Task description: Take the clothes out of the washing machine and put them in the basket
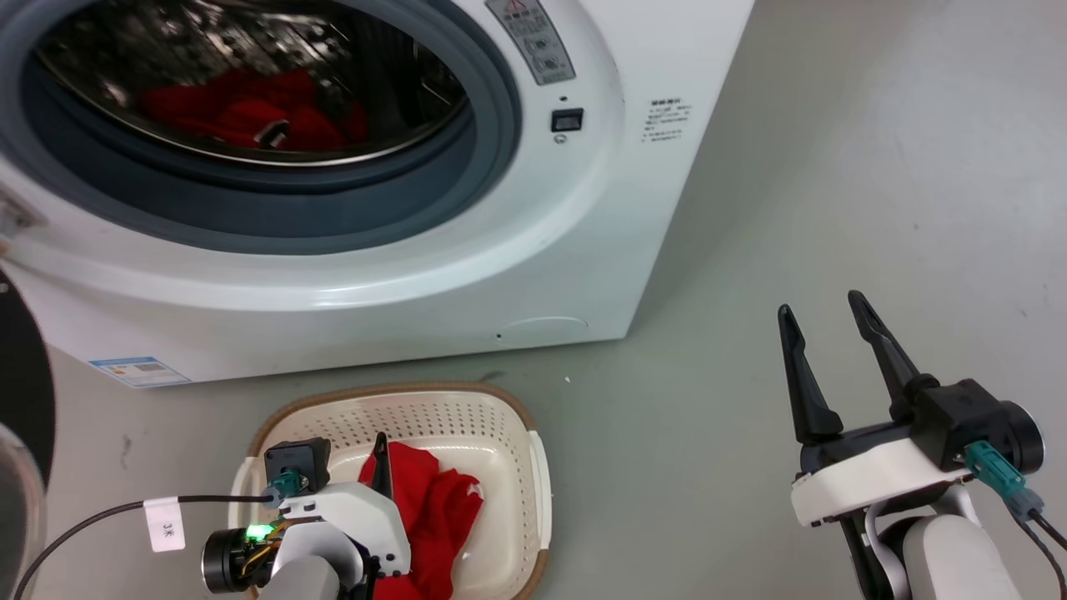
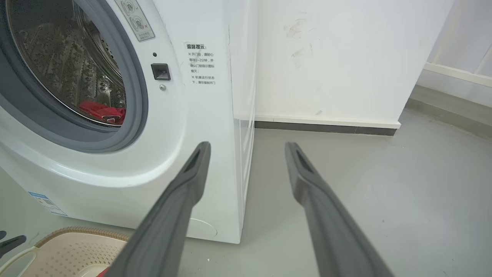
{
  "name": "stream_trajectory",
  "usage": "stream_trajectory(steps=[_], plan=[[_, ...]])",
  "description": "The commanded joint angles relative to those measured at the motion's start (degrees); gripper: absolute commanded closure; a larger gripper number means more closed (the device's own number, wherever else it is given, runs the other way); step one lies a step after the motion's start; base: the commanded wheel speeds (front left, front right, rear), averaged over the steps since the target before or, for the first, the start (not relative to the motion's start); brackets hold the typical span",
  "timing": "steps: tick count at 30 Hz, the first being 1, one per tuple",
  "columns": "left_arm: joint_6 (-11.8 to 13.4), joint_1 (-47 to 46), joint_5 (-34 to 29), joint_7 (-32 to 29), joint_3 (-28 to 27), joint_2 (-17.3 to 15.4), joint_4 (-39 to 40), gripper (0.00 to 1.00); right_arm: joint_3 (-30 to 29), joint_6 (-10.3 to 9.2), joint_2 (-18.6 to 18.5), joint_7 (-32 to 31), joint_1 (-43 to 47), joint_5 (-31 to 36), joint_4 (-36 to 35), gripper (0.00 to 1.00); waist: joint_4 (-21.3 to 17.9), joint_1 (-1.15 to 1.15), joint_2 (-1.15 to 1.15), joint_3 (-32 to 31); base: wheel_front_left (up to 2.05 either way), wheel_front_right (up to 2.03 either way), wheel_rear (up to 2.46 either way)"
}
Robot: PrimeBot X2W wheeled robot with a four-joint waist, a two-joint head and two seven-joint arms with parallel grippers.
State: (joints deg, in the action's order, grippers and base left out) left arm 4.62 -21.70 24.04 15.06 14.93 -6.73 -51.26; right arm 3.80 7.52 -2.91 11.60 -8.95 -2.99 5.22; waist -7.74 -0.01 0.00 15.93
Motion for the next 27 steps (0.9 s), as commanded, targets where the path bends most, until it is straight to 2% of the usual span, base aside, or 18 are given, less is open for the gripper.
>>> stream_trajectory(steps=[1, 11, 15, 20, 27], plan=[[0.4, 1.6, -1.1, 0.2, -0.7, 0.1, 2.3, 0.00, -0.3, -0.05, 0.1, -0.3, 1.1, 0.5, -0.6, 0.00, 2.0, 0.01, 0.00, -2.5, 0.00, 0.00, 0.00], [1.0, 4.7, -8.5, 0.2, -5.5, 0.4, 19.8, 0.00, -0.9, -0.05, 0.1, -2.2, 3.3, 0.6, -3.1, 0.00, 4.0, 0.01, 0.00, -4.6, 0.00, 0.00, 0.00], [-0.4, 1.3, -10.5, 0.2, -6.1, -0.3, 22.2, 0.00, -0.7, -0.05, 0.1, -2.5, 2.8, 0.3, -3.8, 0.00, 4.1, 0.01, 0.00, -4.3, 0.00, 0.00, 0.00], [-2.2, -4.9, -12.5, 0.2, -5.6, -1.9, 18.6, 0.00, 0.6, -0.06, 0.1, -2.4, 1.9, -0.4, -3.7, 0.00, 2.9, 0.01, 0.00, -3.9, 0.00, 0.00, 0.00], [-4.0, -15.1, -14.1, 0.0, -4.7, -4.7, 8.4, 0.00, 1.8, -0.05, 0.1, -1.5, 1.4, -1.5, -2.7, 0.00, 0.0, 0.01, 0.00, -2.5, 0.00, 0.00, 0.00]])
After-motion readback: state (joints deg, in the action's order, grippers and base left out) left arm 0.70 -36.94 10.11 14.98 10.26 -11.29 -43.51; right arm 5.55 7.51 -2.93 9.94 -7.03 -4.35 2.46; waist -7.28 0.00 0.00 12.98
